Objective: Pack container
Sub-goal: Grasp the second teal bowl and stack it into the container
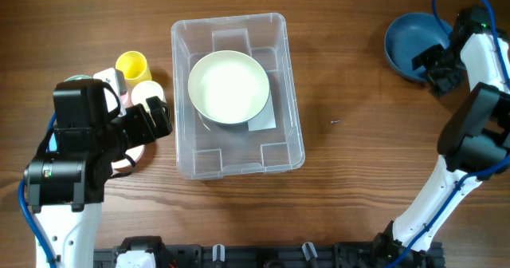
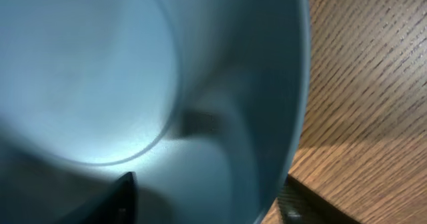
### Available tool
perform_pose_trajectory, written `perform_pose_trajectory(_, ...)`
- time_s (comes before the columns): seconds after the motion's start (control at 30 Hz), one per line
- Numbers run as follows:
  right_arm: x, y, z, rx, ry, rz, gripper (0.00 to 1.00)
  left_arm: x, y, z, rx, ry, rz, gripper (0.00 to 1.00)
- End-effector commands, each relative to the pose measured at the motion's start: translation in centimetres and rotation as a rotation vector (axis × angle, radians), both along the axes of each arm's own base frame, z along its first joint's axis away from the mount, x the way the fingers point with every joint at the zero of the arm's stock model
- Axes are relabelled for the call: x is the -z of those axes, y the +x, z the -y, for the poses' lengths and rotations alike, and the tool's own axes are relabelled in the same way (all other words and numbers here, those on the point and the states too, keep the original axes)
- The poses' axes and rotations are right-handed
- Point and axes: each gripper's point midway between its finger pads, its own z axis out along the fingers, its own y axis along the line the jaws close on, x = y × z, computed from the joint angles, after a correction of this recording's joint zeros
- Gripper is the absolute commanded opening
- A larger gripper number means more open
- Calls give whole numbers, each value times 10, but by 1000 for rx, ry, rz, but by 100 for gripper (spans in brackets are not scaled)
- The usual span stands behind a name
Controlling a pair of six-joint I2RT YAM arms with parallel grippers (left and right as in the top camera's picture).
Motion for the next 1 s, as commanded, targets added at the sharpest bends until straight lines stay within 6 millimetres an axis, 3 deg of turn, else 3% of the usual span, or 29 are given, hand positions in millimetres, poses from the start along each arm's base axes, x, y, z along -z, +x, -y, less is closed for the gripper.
perform_pose_trajectory(0.0,6,-1,-2,6,10,-10,56,-9,3,3,28,3,25,100)
perform_pose_trajectory(0.2,6,-1,-3,3,10,-12,28,-9,2,3,28,3,25,100)
perform_pose_trajectory(0.33,6,-1,-3,2,10,-12,17,-9,2,3,28,3,25,100)
perform_pose_trajectory(0.57,7,-3,-3,-3,13,-19,5,-9,2,3,28,3,25,100)
perform_pose_trajectory(0.77,6,-7,-5,-5,18,-37,4,-9,2,3,28,3,25,100)
perform_pose_trajectory(0.87,-9,-7,-5,-43,-2,-20,4,-9,2,3,28,3,25,100)
perform_pose_trajectory(0.97,-48,-4,-8,-103,-62,37,4,-9,2,3,28,3,25,100)
